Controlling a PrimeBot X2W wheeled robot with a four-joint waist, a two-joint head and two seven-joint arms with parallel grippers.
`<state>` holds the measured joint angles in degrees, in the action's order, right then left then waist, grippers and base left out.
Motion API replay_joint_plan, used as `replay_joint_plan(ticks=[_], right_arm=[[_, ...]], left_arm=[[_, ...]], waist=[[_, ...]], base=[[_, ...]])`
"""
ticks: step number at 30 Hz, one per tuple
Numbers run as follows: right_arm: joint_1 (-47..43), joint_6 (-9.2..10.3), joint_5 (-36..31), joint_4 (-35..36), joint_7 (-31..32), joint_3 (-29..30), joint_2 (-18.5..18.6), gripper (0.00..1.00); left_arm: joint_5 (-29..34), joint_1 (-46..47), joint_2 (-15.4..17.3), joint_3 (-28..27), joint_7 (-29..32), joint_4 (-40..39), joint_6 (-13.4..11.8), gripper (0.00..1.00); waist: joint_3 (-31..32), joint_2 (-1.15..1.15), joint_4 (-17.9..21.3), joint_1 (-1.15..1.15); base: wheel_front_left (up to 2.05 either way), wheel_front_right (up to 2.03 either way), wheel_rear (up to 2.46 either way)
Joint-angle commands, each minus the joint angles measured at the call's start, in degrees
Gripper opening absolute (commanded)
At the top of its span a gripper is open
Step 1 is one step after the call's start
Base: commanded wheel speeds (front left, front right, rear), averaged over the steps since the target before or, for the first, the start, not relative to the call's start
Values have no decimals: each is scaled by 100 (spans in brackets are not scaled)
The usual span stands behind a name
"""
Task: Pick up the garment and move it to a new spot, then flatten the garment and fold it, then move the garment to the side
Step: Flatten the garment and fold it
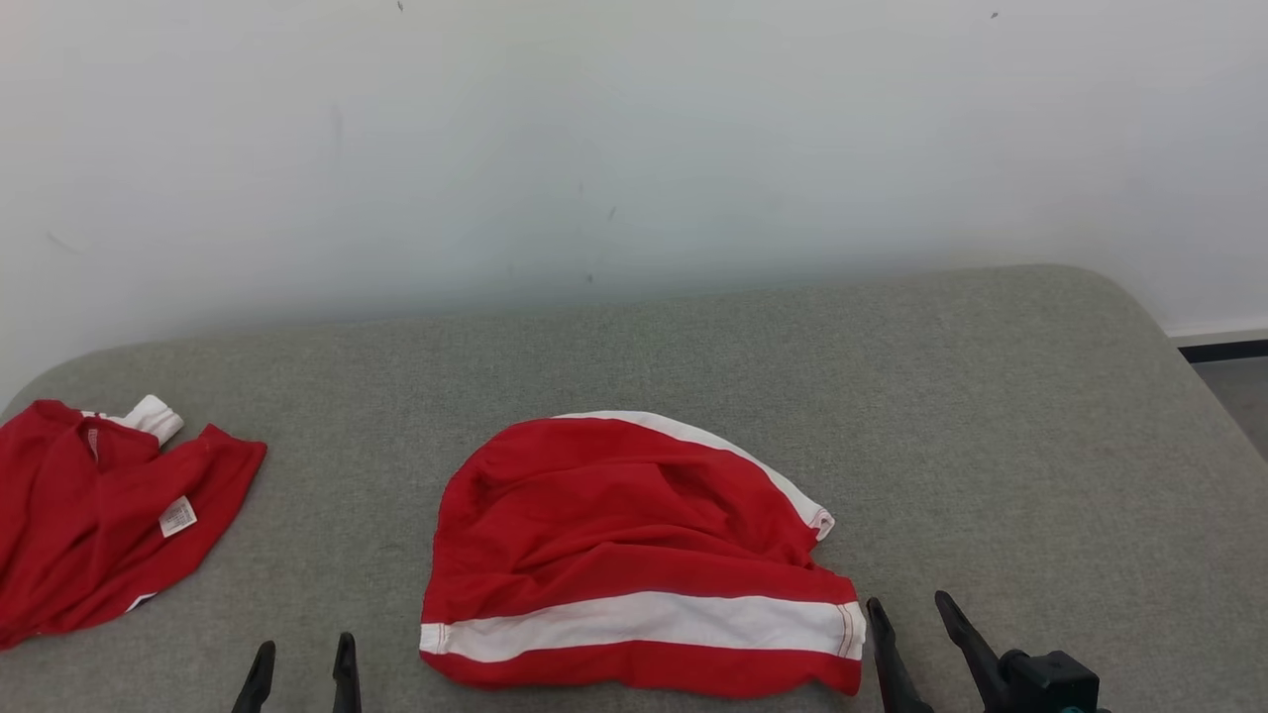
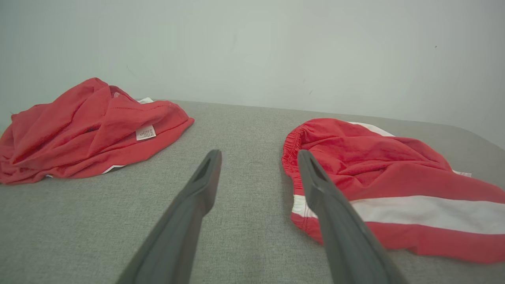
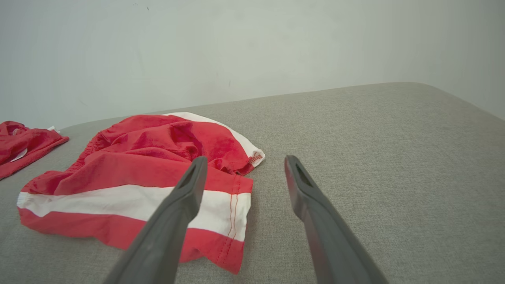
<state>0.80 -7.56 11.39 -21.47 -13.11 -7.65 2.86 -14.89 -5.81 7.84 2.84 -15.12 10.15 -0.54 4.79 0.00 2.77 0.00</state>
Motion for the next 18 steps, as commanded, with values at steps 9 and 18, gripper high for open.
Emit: replay_joint_plan(ticks=[9, 18], right_arm=[[28, 15, 56, -38, -20, -7, 4, 100], [246, 15, 209, -253, 347, -162, 4, 100]], left_arm=[[169, 126, -142, -106, -4, 185, 182, 100], [177, 548, -201, 187, 199, 898, 409, 100]], waist=[[-16, 0, 26, 0], [-145, 0, 63, 0]], base=[[0, 0, 0], [0, 0, 0]])
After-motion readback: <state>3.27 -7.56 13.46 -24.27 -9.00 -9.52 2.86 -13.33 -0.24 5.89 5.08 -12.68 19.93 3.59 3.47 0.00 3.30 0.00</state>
